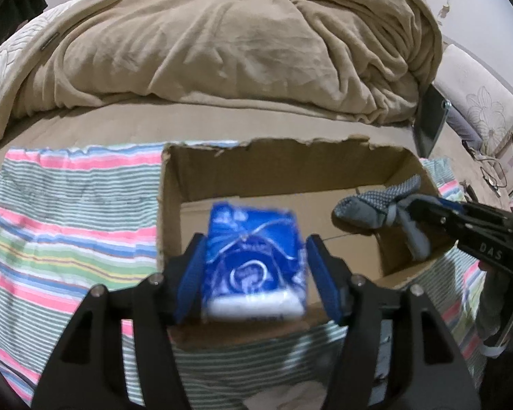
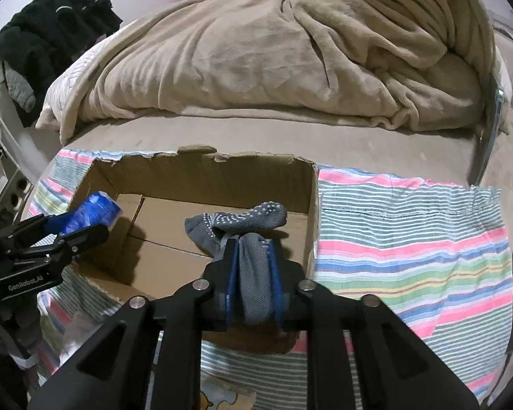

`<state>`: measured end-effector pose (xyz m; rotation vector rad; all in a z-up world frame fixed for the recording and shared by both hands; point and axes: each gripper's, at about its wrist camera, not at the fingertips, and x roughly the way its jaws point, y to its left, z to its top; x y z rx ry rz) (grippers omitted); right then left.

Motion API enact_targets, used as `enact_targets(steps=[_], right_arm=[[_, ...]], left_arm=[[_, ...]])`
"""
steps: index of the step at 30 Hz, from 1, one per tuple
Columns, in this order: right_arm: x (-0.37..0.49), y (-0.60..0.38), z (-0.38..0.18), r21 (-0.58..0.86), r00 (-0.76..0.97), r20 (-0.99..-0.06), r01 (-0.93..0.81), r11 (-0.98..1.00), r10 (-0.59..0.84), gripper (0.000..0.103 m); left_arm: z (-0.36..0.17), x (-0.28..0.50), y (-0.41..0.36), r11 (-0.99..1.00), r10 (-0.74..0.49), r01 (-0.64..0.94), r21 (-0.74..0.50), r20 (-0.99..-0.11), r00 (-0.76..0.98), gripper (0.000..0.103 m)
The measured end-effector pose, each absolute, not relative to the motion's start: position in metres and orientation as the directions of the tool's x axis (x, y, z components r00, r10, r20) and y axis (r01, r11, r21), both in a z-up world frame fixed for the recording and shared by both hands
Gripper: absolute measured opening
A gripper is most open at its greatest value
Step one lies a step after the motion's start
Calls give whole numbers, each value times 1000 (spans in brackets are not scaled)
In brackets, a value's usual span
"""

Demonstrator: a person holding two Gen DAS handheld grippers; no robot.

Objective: Organize objects
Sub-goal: 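Carry both items into the cardboard box and open both grippers, then grasp the white rolled socks with the left gripper while the right grasps grey gloves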

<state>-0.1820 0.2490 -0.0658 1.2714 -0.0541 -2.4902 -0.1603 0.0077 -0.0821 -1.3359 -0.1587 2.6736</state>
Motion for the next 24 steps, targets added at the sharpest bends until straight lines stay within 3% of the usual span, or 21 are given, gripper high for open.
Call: enact_targets(steps=[4, 5, 6, 24], right_arm=[[-177, 250, -59, 218, -545, -765, 281, -935, -343, 43], [-175, 250, -57, 212, -552, -763, 276, -937, -335, 59], [-172, 250, -55, 219, -555, -758, 279, -935, -343, 66], [-108, 228, -14, 199, -578, -732, 326, -924, -361, 67]], left_arm=[[-75, -155, 6, -983, 181, -83, -165, -778, -601, 69], [-72, -152, 6, -985, 169, -74, -156, -775, -608, 71], [-69, -151, 5, -986, 161, -66, -153, -773, -614, 77], [-27, -80, -17, -983, 161, -38, -181, -736, -658, 78]])
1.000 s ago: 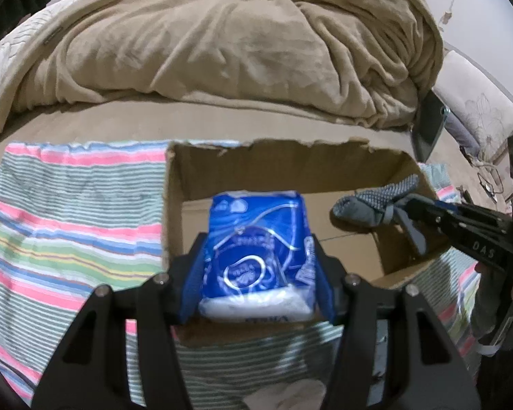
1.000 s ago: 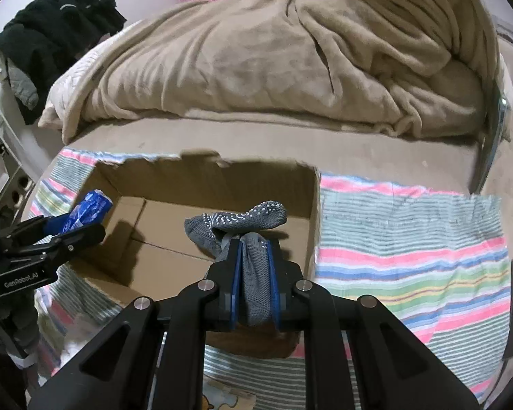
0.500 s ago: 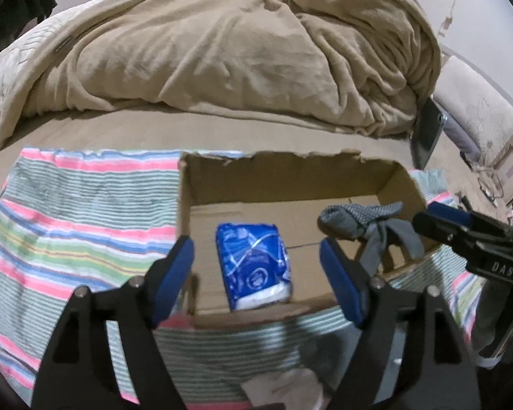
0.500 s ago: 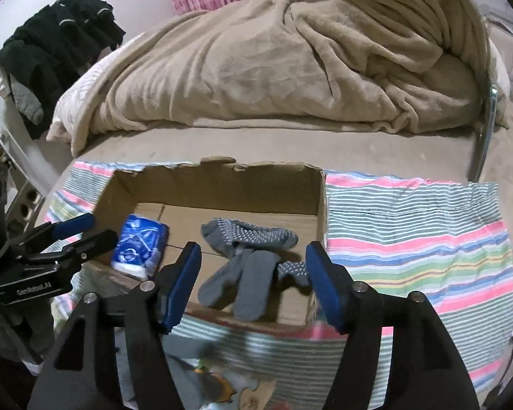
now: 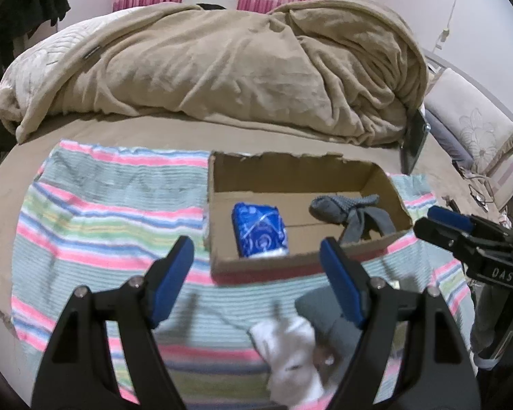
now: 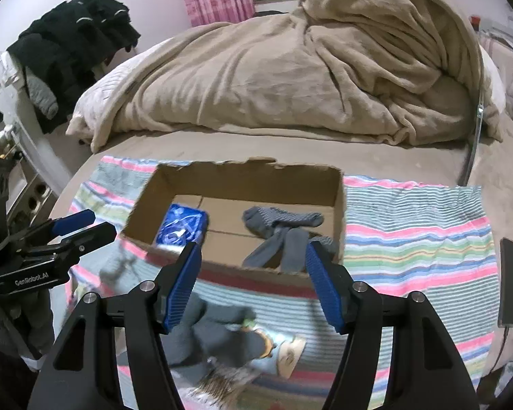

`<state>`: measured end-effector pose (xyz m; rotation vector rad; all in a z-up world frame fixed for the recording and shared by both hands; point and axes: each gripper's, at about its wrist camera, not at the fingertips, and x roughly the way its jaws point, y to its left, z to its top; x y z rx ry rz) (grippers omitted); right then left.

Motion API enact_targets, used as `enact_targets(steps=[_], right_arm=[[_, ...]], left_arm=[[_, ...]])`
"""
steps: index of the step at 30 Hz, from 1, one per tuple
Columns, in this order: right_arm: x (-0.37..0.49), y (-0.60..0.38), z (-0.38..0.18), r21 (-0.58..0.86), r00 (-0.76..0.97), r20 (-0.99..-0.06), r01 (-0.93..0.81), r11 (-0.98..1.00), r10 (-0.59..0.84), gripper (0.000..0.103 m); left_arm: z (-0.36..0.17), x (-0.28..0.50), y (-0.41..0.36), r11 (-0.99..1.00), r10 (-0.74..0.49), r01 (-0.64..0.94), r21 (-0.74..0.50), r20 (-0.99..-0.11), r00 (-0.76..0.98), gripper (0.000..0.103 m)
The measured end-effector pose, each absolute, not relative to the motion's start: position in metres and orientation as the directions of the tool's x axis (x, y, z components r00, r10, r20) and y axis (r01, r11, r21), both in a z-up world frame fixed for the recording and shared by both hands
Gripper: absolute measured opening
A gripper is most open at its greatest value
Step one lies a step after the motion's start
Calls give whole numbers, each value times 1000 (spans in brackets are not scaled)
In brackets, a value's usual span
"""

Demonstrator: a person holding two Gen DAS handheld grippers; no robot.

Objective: Organize objects
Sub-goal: 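Grasp the white rolled socks with the left gripper while the right grasps grey gloves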

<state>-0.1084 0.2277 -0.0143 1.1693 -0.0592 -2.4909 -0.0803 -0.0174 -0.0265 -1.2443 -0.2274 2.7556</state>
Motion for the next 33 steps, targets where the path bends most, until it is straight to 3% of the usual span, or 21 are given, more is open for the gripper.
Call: enact_targets(steps=[11, 33], right_arm=[[-83, 205, -17, 199, -542, -747, 370, -907, -385, 67], [-71, 151, -73, 178, -407, -829, 458, -871, -383, 67]], left_arm=[[-30, -49, -27, -981, 162, -24, -192, -746, -646, 78], [-84, -29, -35, -975, 149, 55, -214, -821, -551, 78]])
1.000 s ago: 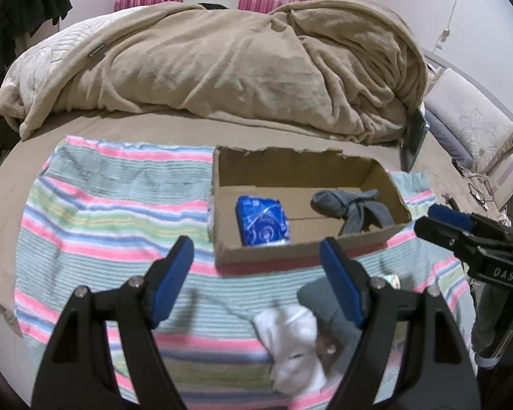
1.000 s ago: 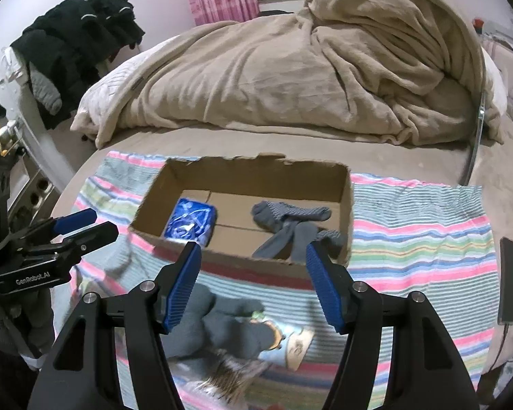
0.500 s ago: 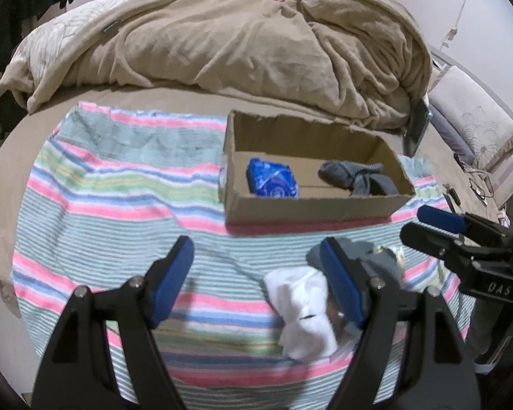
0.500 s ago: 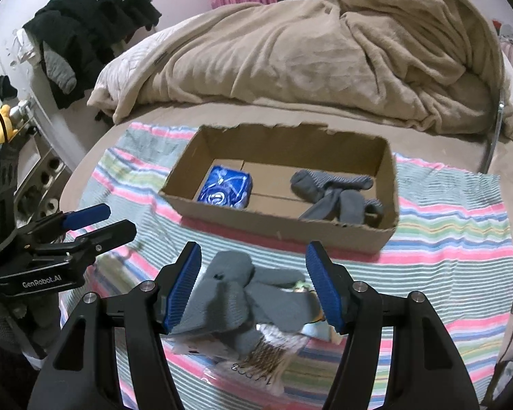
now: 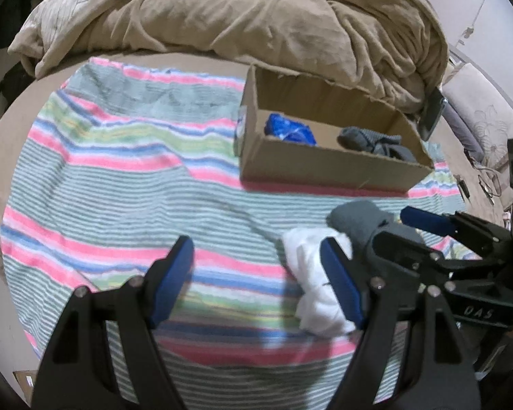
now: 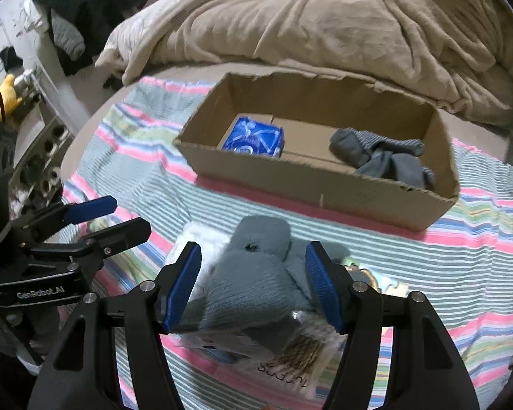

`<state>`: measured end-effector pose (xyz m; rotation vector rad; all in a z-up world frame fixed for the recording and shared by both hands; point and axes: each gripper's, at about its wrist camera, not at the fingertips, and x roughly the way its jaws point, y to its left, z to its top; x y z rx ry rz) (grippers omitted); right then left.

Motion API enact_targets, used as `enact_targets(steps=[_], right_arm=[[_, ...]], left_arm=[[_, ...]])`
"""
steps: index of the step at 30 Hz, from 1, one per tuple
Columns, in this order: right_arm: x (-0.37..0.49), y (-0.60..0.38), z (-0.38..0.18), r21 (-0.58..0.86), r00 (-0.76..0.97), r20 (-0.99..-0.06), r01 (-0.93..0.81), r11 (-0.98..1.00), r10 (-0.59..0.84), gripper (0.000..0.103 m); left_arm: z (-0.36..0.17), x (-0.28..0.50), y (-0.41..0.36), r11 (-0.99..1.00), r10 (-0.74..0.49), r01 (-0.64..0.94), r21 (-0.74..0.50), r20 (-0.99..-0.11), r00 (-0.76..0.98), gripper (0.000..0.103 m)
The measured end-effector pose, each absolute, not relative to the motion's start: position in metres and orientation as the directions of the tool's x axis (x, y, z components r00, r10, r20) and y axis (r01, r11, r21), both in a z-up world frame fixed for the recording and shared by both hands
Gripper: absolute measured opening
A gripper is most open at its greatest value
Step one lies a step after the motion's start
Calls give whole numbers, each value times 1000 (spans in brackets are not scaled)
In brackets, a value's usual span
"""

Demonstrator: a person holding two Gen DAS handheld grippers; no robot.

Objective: Organize objects
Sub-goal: 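Grasp the white rolled socks with the left gripper while the right grasps grey gloves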

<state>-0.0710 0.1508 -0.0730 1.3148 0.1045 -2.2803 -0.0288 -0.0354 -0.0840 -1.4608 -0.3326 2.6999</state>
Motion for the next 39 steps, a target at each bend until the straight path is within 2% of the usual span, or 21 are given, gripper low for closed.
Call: enact_targets(steps=[3, 6, 9, 23, 26, 28, 39], right_arm=[[-71, 150, -81, 169, -398, -838, 460, -872, -372, 65], [-69, 151, -88, 156, -390, -846, 471, -868, -364, 53], [-67, 156, -89, 163, -391, -841, 476, -864, -374, 49], [-65, 187, -76, 227, -416, -802, 450, -864, -428, 46], [-66, 194, -73, 236, -426, -795, 440, -867, -432, 46], [-66, 198, -70, 238, -434, -790, 434, -869, -433, 46], [-62, 208, -54, 234, -468, -770, 424, -875, -433, 46]], left_arm=[[-88, -29, -34, -976, 149, 54, -212, -827, -542, 78], [-89, -30, -28, -976, 155, 46, -212, -830, -536, 78], [-92, -32, -19, -976, 168, 30, -215, -834, -526, 78], [-118, -39, 15, -978, 193, -18, -209, -864, -465, 76], [-119, -40, 15, -978, 191, -21, -205, -864, -466, 70], [-119, -39, 16, -977, 199, -27, -211, -862, -467, 58], [-107, -33, 16, -978, 194, -35, -207, -828, -526, 43]])
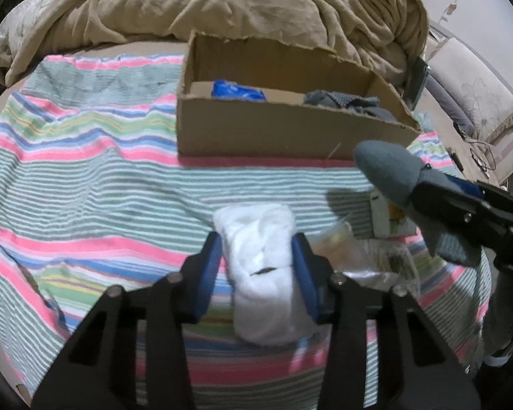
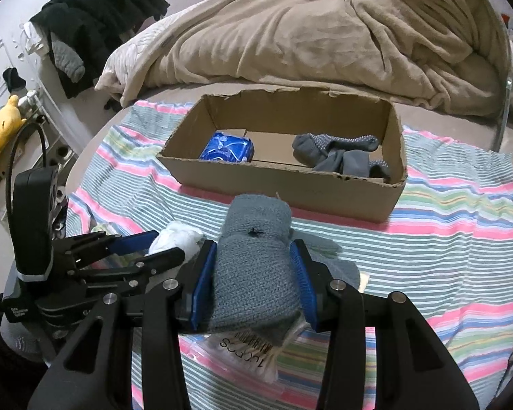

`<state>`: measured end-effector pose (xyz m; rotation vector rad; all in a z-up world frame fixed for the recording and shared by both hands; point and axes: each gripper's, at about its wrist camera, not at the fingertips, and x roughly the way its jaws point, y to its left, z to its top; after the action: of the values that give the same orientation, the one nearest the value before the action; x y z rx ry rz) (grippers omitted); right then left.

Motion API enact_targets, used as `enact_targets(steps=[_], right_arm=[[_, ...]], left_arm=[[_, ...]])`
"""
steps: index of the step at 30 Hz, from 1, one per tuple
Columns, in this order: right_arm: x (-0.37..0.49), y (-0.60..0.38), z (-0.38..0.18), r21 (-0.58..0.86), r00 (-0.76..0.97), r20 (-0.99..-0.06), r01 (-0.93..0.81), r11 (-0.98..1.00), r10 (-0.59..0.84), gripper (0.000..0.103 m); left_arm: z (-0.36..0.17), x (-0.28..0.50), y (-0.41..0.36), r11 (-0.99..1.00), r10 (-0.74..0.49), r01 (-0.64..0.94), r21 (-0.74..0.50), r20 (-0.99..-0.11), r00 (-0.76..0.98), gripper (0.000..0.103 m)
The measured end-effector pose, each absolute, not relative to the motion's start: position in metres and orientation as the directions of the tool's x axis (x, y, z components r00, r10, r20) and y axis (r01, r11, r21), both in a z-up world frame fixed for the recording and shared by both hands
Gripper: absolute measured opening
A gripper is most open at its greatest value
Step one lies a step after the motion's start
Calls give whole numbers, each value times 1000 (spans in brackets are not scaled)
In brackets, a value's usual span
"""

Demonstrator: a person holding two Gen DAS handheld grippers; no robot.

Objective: Organize objects
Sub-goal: 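Grasp the white rolled socks with the left gripper while the right grasps grey gloves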

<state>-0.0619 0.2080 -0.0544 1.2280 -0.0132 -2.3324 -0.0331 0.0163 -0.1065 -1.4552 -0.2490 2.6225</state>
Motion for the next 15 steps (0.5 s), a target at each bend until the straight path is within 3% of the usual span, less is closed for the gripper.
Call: enact_targets(steps=[7, 15], right_arm=[[-58, 210, -47, 230, -485, -760, 422, -877, -433, 46], [-55, 215, -37, 225, -507, -744, 423, -878, -435, 43]], left_arm=[[-103, -32, 14, -973, 213, -37, -230, -814, -540, 33], [-85, -28, 10, -970, 222, -44, -240, -791, -571, 29]])
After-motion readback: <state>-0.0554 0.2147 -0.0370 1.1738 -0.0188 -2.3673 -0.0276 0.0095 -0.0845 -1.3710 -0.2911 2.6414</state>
